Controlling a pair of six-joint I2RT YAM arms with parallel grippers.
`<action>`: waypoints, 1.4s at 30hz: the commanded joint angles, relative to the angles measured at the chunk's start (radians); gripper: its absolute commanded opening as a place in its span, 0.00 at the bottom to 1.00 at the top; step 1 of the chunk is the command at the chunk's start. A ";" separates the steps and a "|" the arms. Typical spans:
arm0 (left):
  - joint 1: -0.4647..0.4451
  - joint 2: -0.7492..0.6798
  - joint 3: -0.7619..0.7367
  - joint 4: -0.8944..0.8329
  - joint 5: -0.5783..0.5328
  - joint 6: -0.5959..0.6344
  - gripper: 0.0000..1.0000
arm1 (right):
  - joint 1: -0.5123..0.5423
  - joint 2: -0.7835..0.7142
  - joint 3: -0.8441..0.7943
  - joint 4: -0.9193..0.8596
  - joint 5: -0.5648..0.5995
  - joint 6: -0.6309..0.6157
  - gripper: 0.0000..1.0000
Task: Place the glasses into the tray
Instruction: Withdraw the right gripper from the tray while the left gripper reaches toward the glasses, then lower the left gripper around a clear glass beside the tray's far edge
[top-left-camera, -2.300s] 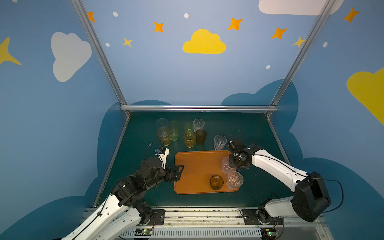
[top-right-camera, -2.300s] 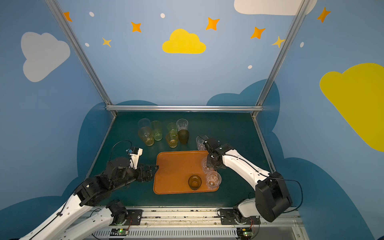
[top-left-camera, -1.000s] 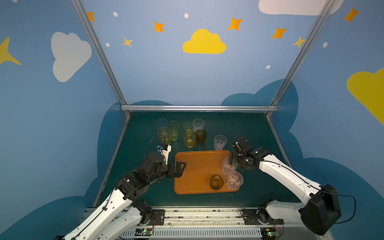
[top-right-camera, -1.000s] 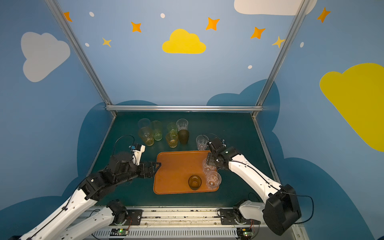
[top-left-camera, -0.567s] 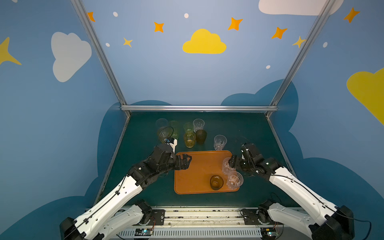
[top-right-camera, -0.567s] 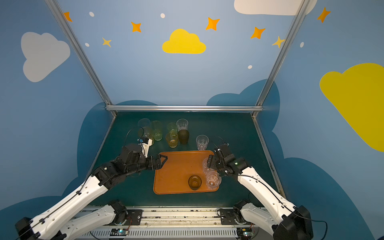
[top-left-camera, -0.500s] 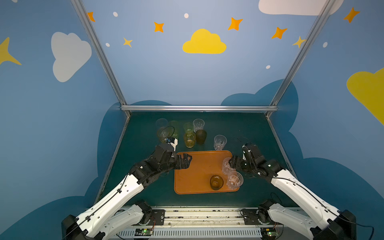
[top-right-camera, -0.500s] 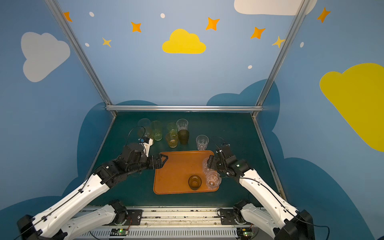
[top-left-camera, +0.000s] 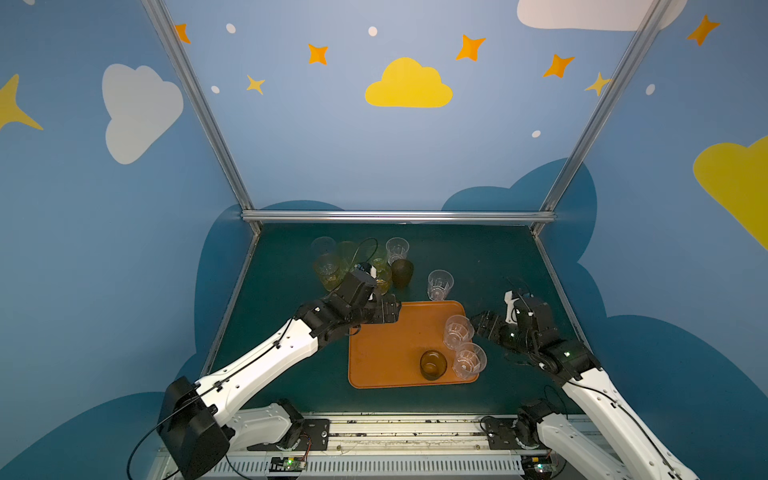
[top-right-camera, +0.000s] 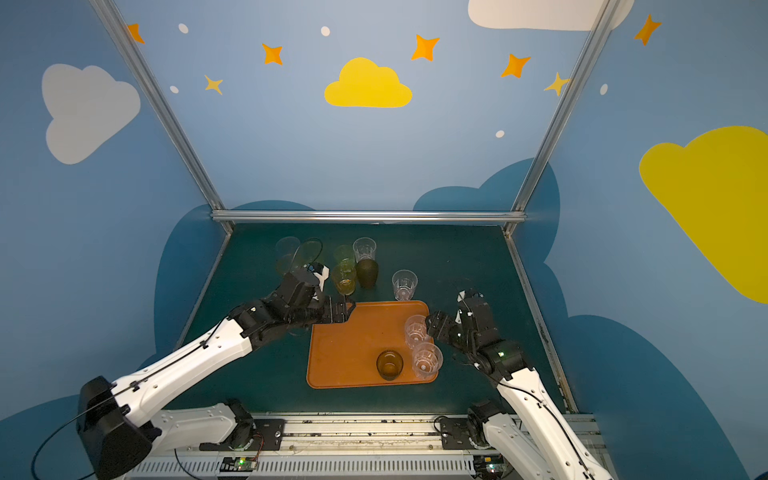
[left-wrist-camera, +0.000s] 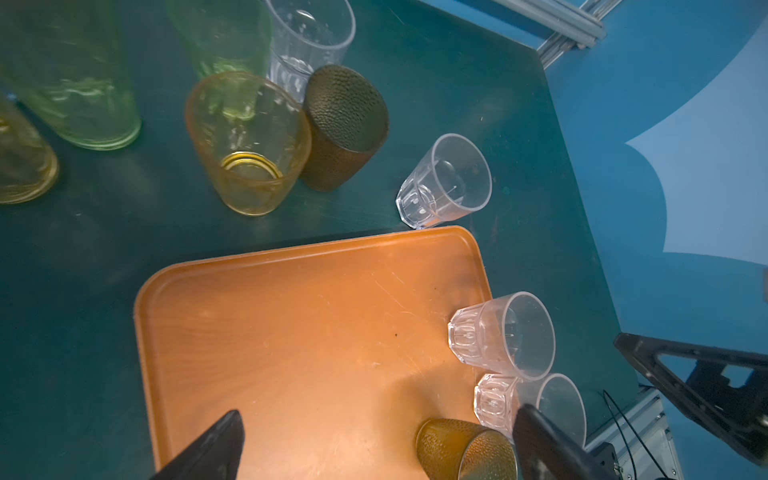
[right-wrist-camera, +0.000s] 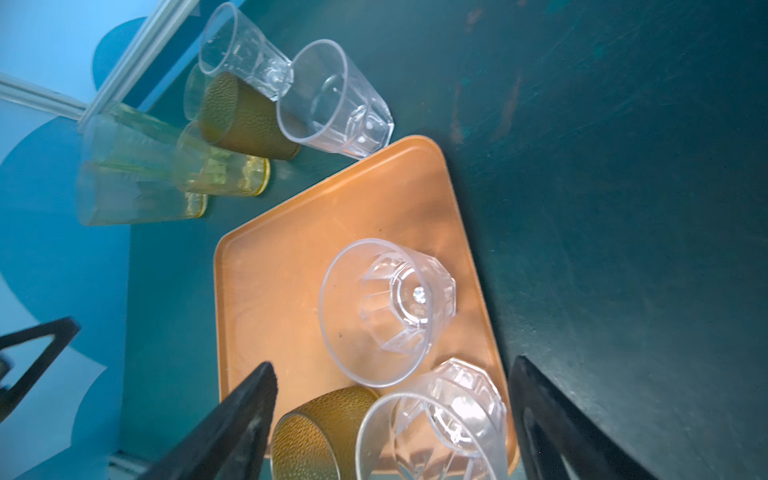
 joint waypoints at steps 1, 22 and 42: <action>-0.016 0.055 0.049 0.026 -0.020 0.016 1.00 | -0.010 -0.031 -0.009 0.032 -0.075 -0.021 0.86; -0.051 0.468 0.365 0.009 0.005 0.112 0.99 | -0.015 -0.195 -0.156 0.141 -0.179 0.018 0.86; -0.042 0.735 0.659 -0.153 -0.041 0.072 0.52 | -0.015 -0.219 -0.178 0.097 -0.152 0.036 0.86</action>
